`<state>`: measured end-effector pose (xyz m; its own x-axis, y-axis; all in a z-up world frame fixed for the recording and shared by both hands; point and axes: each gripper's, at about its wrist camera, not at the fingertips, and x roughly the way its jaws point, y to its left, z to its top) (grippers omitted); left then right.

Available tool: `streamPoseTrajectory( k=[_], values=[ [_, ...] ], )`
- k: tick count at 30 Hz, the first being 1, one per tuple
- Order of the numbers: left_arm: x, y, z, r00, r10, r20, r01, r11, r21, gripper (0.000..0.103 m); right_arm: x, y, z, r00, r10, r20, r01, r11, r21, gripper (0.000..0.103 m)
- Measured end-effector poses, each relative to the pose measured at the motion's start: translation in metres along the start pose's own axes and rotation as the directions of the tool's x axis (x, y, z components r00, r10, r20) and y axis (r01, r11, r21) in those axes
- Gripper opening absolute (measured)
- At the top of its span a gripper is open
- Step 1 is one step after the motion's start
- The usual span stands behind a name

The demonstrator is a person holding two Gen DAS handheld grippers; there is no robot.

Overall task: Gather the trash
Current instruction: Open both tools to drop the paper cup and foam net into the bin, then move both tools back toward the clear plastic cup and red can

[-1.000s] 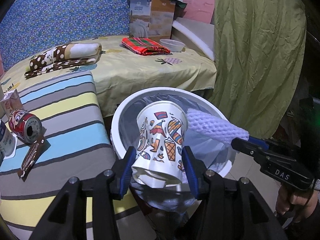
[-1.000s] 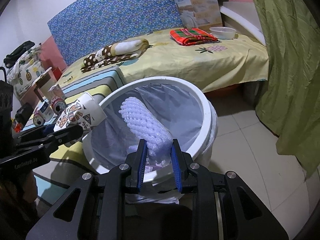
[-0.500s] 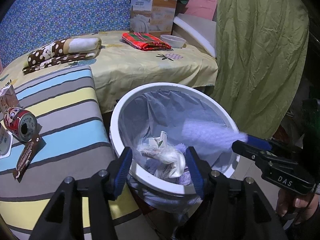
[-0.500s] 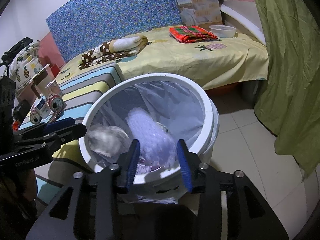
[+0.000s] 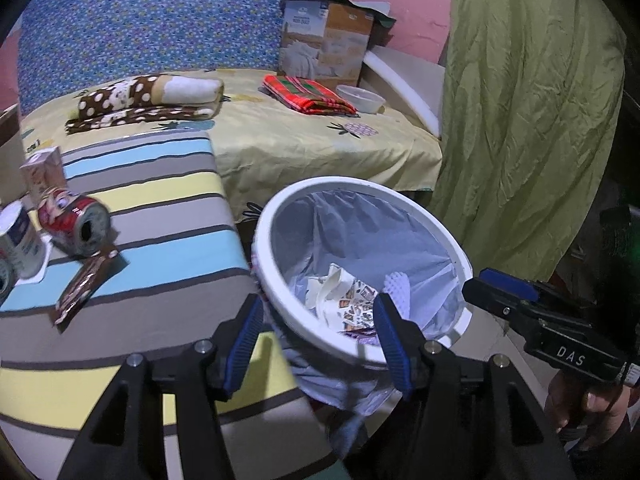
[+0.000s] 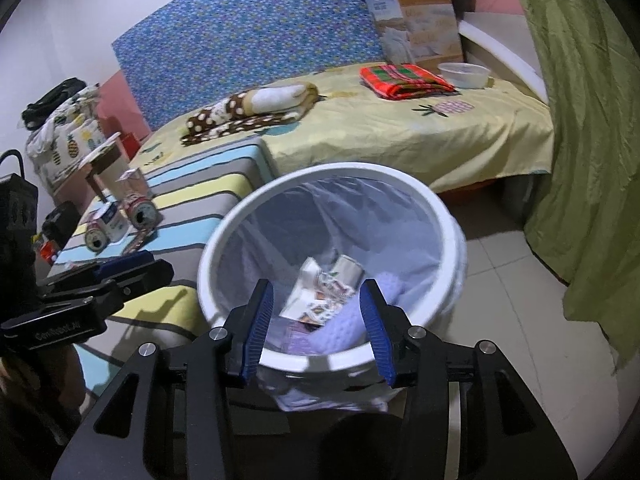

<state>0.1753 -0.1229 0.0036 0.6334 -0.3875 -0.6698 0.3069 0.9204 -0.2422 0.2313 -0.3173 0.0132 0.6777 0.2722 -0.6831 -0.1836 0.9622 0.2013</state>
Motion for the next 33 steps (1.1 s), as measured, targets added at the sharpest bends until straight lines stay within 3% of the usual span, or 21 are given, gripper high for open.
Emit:
streamPoseTrajectory(
  k=[16,21,30,33],
  values=[
    [-0.052,0.05,-0.03,0.986,0.157,0.061,-0.151,0.985,-0.082,0.059,0.007,0.059,-0.004,0.986,0.165,-0.019,-0.166,0.98,-0.11,0.047],
    [-0.068,0.067,-0.037,0.974,0.213,0.077,-0.204,0.972,-0.113,0.059,0.007,0.069,0.001,0.98,0.2,-0.006,-0.199,0.972,-0.124,0.048],
    [-0.089,0.098,-0.046,0.95,0.302,0.082,-0.285,0.942,-0.177,0.059,0.021,0.1,0.002,0.968,0.244,-0.057,-0.25,0.951,-0.18,0.048],
    [-0.094,0.107,-0.049,0.942,0.324,0.082,-0.305,0.934,-0.188,0.059,0.023,0.108,0.003,0.966,0.25,-0.061,-0.257,0.945,-0.202,0.054]
  ],
)
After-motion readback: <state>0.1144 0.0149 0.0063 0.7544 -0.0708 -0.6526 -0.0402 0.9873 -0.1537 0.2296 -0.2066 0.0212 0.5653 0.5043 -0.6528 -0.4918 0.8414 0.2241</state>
